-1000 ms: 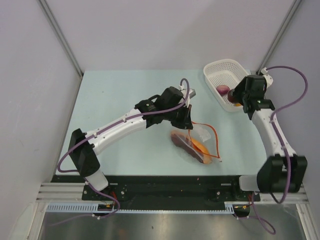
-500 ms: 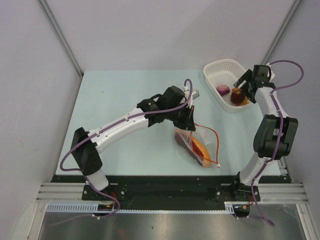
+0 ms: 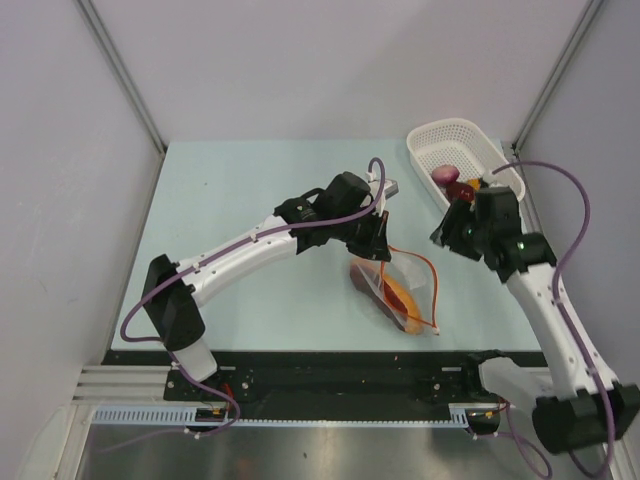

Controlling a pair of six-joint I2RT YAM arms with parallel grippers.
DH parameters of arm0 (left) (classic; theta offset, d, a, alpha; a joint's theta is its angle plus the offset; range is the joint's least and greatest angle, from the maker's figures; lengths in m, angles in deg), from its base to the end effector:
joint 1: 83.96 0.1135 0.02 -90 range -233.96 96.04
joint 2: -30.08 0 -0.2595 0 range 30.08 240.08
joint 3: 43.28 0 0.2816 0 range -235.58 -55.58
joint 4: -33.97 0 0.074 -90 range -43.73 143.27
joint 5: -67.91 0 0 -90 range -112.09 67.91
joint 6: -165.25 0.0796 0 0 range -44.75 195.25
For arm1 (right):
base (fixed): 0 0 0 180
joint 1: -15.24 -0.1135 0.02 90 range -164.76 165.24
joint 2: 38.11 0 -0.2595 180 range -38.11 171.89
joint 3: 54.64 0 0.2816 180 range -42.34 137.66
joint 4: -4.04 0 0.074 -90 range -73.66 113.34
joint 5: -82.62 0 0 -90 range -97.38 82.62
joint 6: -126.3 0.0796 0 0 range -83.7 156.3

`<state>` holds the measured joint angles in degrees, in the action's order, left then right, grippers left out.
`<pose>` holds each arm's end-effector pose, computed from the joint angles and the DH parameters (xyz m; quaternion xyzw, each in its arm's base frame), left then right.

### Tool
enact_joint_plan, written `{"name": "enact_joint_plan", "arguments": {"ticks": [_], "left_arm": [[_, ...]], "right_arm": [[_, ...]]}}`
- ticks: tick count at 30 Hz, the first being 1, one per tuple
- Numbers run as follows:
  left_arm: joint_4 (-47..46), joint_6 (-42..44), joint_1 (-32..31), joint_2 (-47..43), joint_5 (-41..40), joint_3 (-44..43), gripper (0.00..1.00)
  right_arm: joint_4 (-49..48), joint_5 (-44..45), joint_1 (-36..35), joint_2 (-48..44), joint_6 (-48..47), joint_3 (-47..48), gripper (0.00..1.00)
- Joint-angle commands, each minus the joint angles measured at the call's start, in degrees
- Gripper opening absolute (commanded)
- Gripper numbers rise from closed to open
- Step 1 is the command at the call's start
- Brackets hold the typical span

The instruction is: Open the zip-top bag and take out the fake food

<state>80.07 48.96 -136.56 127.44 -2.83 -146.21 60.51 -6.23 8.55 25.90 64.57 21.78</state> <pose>0.2506 -0.3710 0.3013 0.2720 0.8560 -0.3794 0.2220 0.2899 0.0324 0.3005 0.1762 0.9037 0.1084 0.3750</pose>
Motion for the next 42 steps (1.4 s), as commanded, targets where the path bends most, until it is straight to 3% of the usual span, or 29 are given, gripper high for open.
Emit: {"name": "enact_joint_plan", "arguments": {"ticks": [1,5,9,16,19,22,28,30,31,33,34,39,42], "left_arm": [[-1.37,1.41,-0.22,-0.42,-0.55,-1.57,0.00],[-1.63,1.06,-0.31,-0.07,-0.28,-1.66,0.00],[-1.63,0.97,-0.22,-0.07,-0.46,-1.39,0.00],[-1.81,0.71,-0.31,-0.94,-1.07,-1.39,0.00],[-1.98,0.79,-0.31,-1.21,-1.16,-1.30,0.00],[-2.07,0.62,-0.31,-0.86,-0.37,-1.74,0.00],[-0.67,1.06,-0.31,0.46,-0.81,-4.46,0.02],[0.82,1.41,-0.22,0.03,-3.51,-5.34,0.16],[1.35,1.41,-0.22,-0.50,-4.58,-5.26,0.33],[2.75,0.54,0.65,-3.38,-6.34,-3.86,0.50],[3.02,0.01,1.79,-4.89,-6.61,-2.63,0.53],[-2.32,-5.17,6.10,-16.22,-5.65,14.23,0.57],[-6.80,-7.81,7.77,-18.79,-2.05,23.20,0.61]], "right_arm": [[8.83,-1.24,-13.11,-13.01,3.26,-5.39,0.56],[8.05,-2.03,-23.16,-19.70,7.58,-8.74,0.32],[2.09,-1.85,-31.61,-19.98,8.29,-12.69,0.25],[-7.94,1.40,-30.23,-9.62,5.92,-19.02,0.20],[-13.04,-5.18,-24.25,-5.49,2.94,-21.22,0.17],[-16.99,-7.21,-24.41,-2.05,0.73,-22.63,0.17],[-17.27,-6.59,-25.56,2.52,1.16,-25.00,0.29],[-17.79,-7.73,-25.47,1.83,2.48,-26.49,0.33],[-18.23,-8.17,-25.29,1.30,3.36,-27.46,0.36],[-19.11,-9.23,-24.94,-0.89,5.03,-29.83,0.39],[-19.46,-9.49,-24.25,-1.60,6.00,-31.23,0.42],[-21.49,-13.62,-20.64,-2.31,6.89,-34.32,0.46],[-20.96,-14.07,-19.49,-1.78,6.62,-34.50,0.57]]}}
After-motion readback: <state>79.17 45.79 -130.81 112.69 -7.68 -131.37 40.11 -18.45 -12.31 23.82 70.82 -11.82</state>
